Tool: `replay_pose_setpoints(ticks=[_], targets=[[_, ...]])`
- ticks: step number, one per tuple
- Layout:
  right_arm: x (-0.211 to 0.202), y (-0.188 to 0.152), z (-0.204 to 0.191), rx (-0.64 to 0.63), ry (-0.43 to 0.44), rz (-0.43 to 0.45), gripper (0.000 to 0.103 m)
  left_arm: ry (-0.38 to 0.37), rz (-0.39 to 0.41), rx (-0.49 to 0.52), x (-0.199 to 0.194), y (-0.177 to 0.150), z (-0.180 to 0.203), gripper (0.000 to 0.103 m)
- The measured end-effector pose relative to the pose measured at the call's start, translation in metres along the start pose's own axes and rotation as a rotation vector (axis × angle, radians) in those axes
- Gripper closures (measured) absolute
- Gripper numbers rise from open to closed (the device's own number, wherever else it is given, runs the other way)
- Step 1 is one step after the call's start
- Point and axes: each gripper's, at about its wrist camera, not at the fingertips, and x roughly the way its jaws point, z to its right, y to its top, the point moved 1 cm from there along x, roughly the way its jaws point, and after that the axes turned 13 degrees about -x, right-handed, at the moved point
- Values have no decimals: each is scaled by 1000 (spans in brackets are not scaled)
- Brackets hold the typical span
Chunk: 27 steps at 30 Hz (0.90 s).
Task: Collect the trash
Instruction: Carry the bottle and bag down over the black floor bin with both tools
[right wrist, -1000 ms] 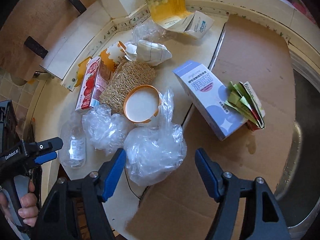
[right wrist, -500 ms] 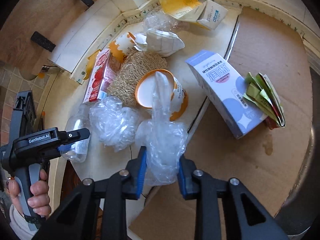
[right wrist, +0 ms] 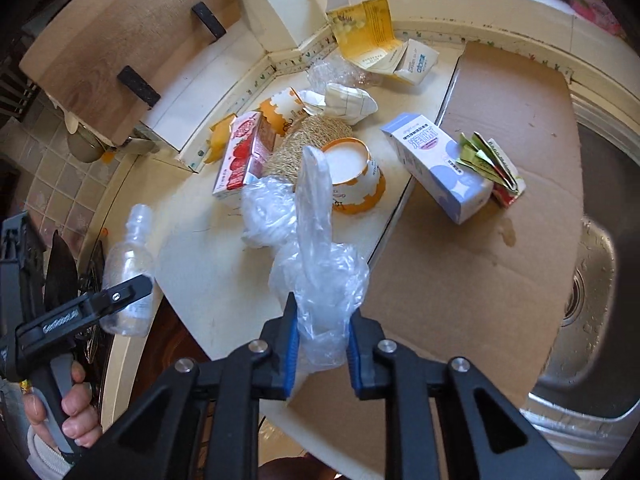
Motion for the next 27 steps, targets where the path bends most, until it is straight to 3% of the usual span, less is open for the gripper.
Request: replay_pose_setpoints(ticks=[8,15,20,27], targets=[[-48,-35,-58,20,-24,79,84,-59,22,137,-70,-44,-39,51],[-63,-88,-118,10,-58,67,84,-90,-34,196,-92,-84,-86,51],[-52,-140,-144,57,-69,38,84,-107,-105,239,-74,-110,-118,51],[2,-202,-160,113,-56,-117,84,-75,-289,224,-11,-140,-152,51]])
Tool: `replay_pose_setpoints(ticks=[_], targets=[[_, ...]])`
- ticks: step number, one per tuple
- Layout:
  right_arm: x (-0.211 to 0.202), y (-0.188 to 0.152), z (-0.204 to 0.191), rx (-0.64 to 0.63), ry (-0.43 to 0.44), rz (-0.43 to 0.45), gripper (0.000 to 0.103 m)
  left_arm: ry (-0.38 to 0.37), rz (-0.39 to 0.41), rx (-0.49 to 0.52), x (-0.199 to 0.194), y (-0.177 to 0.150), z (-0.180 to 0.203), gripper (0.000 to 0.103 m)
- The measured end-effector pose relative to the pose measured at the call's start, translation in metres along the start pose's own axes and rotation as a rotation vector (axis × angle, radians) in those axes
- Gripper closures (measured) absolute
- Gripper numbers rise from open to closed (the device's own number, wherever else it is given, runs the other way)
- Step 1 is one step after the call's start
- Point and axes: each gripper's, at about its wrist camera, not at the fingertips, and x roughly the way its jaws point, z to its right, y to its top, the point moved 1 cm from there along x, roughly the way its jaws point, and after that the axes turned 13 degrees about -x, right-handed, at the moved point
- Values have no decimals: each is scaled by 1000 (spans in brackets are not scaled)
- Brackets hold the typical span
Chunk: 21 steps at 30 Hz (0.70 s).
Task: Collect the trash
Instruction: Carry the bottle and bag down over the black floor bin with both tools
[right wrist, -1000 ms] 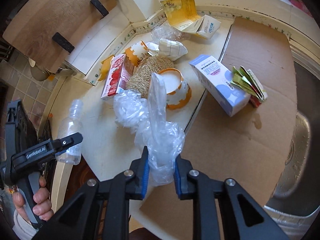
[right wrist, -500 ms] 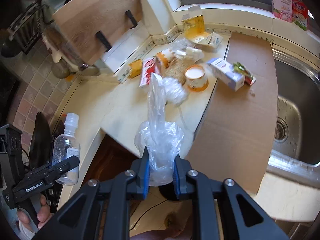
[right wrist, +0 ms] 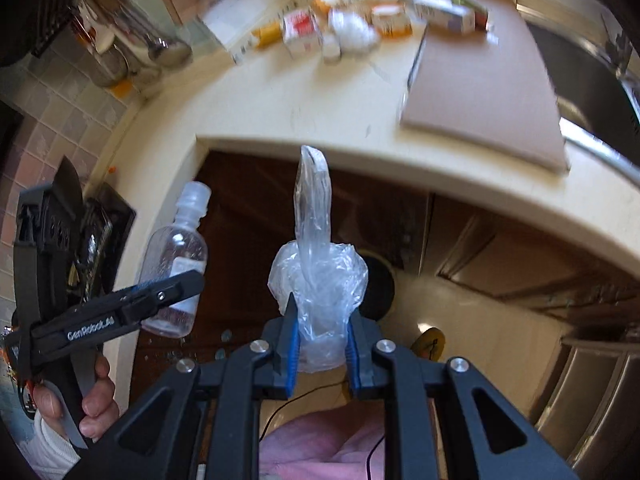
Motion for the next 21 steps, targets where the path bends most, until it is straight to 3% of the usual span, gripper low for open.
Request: replay_pose_setpoints(ticks=[7,13,15,16,21], targets=[[104,-26,24,75,26,-120,84,101,-130,-5,119,6,-37,50],[206,-26,39,103,16,-225,83,157,-193,4,208,20,-62,49],[230,-21,43,94,5,-238,83,156,-211,9,226,26,-69,46],[242,-18,45,93,1,-245,82,161,-217,9,234,30,-73,38],[277,-7,53,106,0,-268,81,252,-171,40,259,43,-86,33]])
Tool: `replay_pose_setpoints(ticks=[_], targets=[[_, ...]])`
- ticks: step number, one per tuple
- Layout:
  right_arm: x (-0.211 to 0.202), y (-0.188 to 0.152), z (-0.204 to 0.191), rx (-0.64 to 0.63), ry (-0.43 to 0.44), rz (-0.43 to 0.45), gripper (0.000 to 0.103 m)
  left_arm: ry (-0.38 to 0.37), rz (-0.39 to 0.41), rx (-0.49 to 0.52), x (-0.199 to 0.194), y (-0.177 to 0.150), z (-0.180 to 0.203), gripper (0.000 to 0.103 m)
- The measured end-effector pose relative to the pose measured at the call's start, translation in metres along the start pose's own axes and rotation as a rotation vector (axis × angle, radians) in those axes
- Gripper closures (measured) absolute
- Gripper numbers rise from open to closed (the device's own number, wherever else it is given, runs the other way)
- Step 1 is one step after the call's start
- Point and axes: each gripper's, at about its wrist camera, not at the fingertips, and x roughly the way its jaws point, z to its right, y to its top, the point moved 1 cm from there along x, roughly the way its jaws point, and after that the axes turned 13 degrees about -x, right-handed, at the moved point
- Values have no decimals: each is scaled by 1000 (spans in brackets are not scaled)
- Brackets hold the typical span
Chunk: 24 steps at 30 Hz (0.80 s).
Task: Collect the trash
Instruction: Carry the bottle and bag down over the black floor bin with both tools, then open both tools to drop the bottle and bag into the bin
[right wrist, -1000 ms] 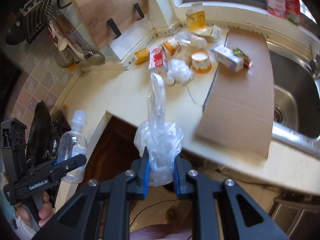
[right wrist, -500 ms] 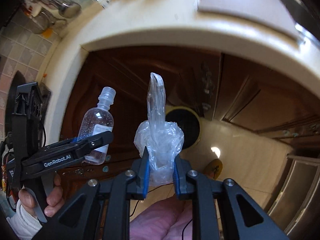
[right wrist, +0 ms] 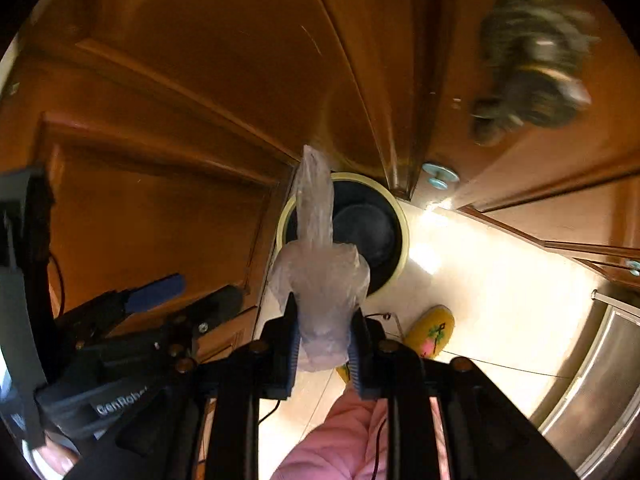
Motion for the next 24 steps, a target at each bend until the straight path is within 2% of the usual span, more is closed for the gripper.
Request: replay_pose_setpoints(ticks=[3,11,14,16,18,20,24], targets=[[7,8,-3,-31,-12,-10,80,25,31,-16,-1,0,-13,33],[20,25,-12,-86,-20,-72,78,10,123,-81,-13,-14,-47,31],[25,31,-25,-86,-21,-93,63,0,132,-104,-15,-17,-50,31],[26,31,-28,-65,-14,-94,43,-2,134,-114,-22,-21,-52,31],[22,30,-32,-37,-4,-74,34,-4,141,-119,-31,-23,-54,31],[14,28,-35,-9,1,-57,30,-2,154,-120,-41,-27,-56,31],[-5,23,-38,11,18,-46,30,-3,189,-134,-68,-34,-60,28]])
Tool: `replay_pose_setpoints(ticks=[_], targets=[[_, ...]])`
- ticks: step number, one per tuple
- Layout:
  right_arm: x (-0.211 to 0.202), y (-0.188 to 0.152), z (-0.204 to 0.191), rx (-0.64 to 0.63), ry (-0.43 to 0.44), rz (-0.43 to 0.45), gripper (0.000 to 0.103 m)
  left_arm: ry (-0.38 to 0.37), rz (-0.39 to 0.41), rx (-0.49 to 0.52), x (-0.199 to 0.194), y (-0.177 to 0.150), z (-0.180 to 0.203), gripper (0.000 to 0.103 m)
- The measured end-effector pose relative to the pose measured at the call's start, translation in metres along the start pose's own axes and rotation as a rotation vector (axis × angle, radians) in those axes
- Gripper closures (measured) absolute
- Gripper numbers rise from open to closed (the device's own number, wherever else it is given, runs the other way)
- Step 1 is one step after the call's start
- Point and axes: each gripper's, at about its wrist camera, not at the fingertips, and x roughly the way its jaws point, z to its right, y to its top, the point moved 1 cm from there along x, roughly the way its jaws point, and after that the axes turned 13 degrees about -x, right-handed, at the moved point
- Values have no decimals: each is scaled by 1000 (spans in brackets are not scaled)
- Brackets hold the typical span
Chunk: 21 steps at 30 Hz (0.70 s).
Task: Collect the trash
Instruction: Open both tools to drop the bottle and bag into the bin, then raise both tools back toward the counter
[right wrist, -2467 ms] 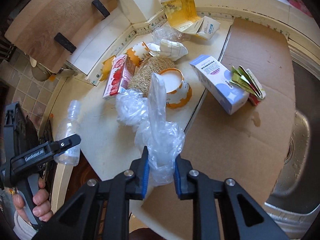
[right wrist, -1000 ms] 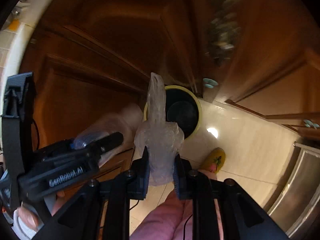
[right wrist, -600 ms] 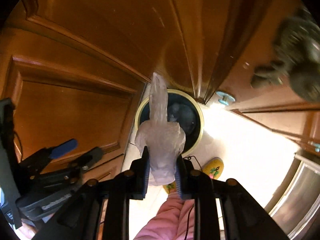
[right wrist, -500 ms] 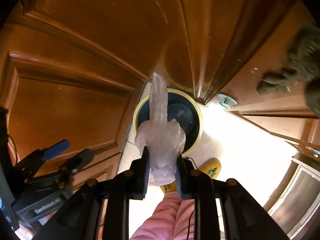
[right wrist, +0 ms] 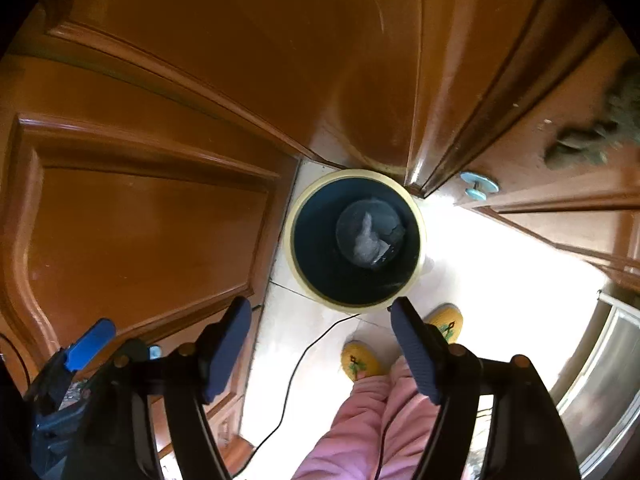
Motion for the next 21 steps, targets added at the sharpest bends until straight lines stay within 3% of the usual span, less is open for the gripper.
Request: replay_pose_setpoints(ticks=[3,15,21], targets=[[-16,-7,-4,-25,0,30,30,-3,18,-6,-22,-2,-1,18],[-116,-51,-45,-83,34,150,30,-76,135,75,-139,-15,18,18],[-200,-69,-66,-155,16,274,30,-161,222,94,-207,-14,34,18]])
